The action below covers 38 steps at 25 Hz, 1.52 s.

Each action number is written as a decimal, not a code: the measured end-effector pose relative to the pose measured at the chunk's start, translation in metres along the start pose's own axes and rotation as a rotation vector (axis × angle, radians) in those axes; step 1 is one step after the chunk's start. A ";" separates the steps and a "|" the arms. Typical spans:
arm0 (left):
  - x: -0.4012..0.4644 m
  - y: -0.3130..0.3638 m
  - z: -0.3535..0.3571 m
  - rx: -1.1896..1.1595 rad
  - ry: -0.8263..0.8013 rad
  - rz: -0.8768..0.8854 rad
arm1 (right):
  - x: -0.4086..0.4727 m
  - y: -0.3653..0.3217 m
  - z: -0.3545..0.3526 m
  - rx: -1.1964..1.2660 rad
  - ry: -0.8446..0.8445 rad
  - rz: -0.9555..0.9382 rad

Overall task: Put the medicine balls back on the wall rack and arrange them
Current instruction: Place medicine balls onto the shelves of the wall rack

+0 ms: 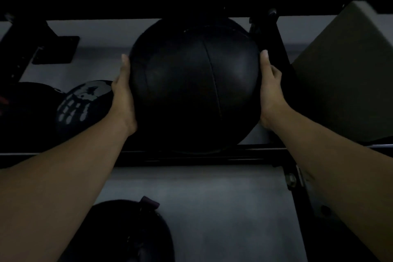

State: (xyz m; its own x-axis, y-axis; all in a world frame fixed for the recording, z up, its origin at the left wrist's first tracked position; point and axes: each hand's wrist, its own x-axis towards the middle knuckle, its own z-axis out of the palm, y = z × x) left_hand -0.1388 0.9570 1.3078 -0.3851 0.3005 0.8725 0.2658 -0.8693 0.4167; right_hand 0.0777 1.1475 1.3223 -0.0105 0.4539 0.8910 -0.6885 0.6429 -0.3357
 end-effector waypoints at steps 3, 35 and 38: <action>-0.032 0.016 0.005 -0.021 -0.109 -0.003 | -0.029 -0.030 -0.004 -0.001 -0.039 0.003; -0.275 -0.078 0.021 0.046 0.199 -0.337 | -0.264 0.003 -0.160 -0.080 0.228 0.399; -0.269 -0.107 0.009 0.102 0.213 -0.360 | -0.260 0.033 -0.161 -0.106 0.248 0.408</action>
State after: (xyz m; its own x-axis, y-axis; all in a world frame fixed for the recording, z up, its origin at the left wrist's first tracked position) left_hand -0.0555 0.9728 1.0303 -0.6406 0.4803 0.5991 0.1628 -0.6775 0.7172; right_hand 0.1749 1.1498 1.0301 -0.0821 0.8067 0.5853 -0.5864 0.4357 -0.6828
